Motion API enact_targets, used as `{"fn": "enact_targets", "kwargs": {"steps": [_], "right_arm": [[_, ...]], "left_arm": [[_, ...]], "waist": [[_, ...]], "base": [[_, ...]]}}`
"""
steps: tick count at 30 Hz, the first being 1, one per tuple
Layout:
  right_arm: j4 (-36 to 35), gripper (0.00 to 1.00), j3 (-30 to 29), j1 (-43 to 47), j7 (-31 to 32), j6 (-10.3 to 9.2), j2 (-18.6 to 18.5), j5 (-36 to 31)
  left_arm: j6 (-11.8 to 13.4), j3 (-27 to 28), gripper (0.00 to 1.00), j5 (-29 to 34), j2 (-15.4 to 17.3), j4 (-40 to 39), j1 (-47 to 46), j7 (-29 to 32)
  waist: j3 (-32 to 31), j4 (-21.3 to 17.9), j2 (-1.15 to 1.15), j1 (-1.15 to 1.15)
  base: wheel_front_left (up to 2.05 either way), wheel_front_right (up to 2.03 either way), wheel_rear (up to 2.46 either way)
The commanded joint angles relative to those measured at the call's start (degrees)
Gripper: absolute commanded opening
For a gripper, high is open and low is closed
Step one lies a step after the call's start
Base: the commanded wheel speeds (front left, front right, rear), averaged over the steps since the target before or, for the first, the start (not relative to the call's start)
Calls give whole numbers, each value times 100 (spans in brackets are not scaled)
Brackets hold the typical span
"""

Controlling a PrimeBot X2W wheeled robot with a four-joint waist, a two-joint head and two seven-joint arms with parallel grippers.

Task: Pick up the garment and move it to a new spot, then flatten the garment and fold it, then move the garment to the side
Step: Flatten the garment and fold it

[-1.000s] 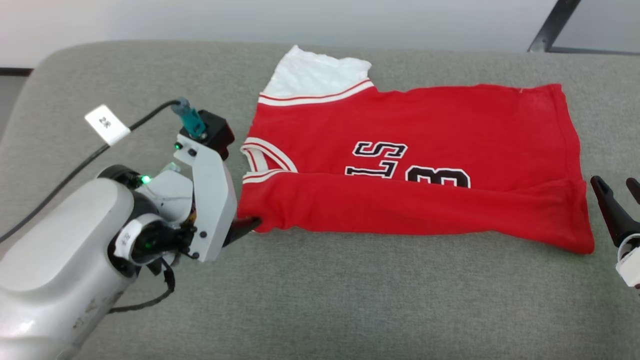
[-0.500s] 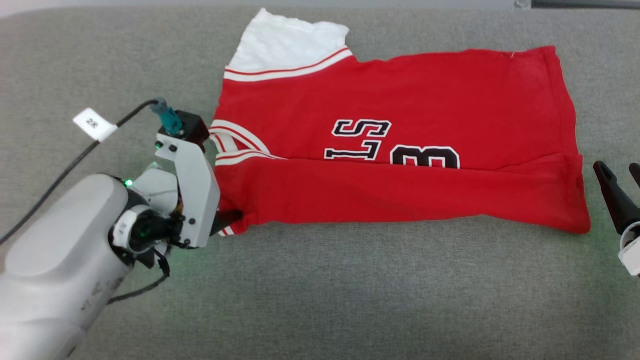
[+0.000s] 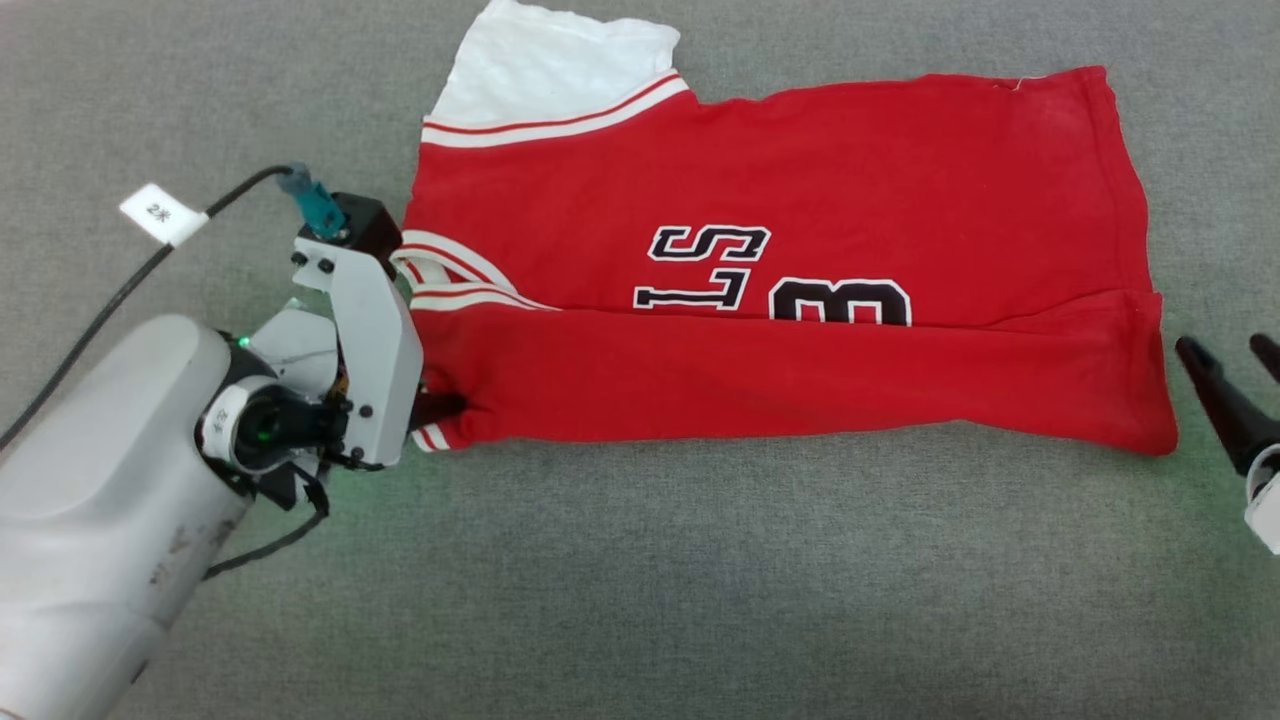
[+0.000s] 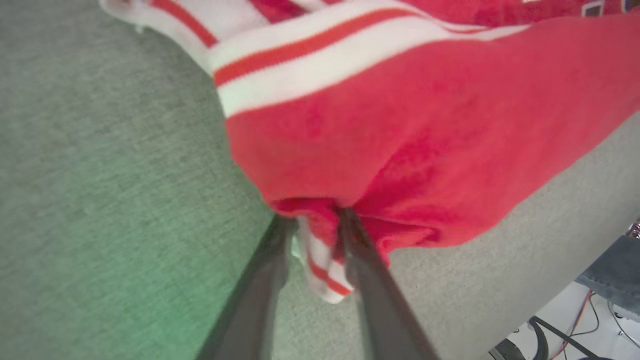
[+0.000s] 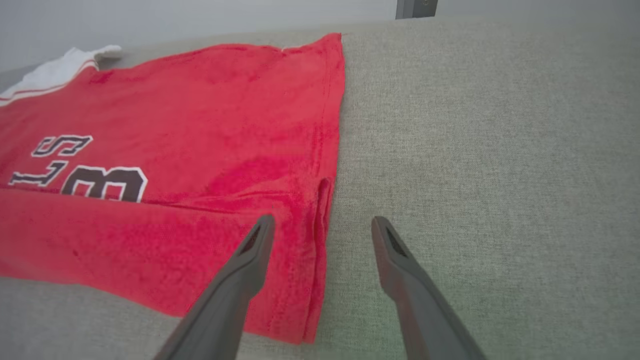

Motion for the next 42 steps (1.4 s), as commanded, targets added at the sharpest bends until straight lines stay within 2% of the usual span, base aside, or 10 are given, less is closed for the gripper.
{"fn": "enact_targets", "kwargs": {"steps": [1, 8, 13, 21, 22, 23, 24, 25, 34, 42], "right_arm": [[-23, 100, 45, 37, 64, -4, -46, -28], [-120, 100, 528, 14, 1239, -4, -569, -107], [-1, 100, 741, -307, 1821, -4, -581, -36], [486, 100, 837, -530, 2286, -5, -537, 174], [503, 96, 855, -530, 2293, -5, -551, 169], [519, 51, 882, -526, 2314, -5, -556, 169], [527, 31, 924, -516, 2340, -5, -562, 177], [533, 0, 955, -507, 2352, -5, -572, 177], [577, 0, 950, -379, 2264, -5, -690, 93], [425, 0, 801, 60, 2295, -5, -787, 173]], "left_arm": [[-47, -225, 0, -63, -268, 88, 292, 44], [-115, -175, 0, -7, -275, 70, 196, -121], [-155, -191, 0, 48, -337, 43, 105, -196], [-236, -192, 0, 116, -440, 87, -35, -395], [-250, -201, 0, 122, -449, 98, -41, -414], [-262, -206, 0, 126, -455, 111, -41, -438], [-273, -209, 0, 129, -461, 125, -41, -454], [-275, -212, 0, 130, -471, 136, -36, -468], [-377, -108, 0, -48, -468, 170, 223, -783], [-343, 0, 0, -131, -192, -395, 863, -1259]], "waist": [[-1, 0, 0, 0], [39, 59, 0, 0], [127, 134, 0, 0], [229, 315, 0, 0], [231, 326, 0, 0], [230, 333, 0, 0], [224, 335, 0, 0], [213, 336, 0, 0], [-137, 301, 0, 0], [-567, 372, 0, 0]], "base": [[0, 0, 0], [0, 0, 0], [0, 0, 0], [0, 0, 0], [0, 0, 0], [0, 0, 0], [0, 0, 0], [0, 0, 0], [0, 0, 0], [0, 0, 0]]}}
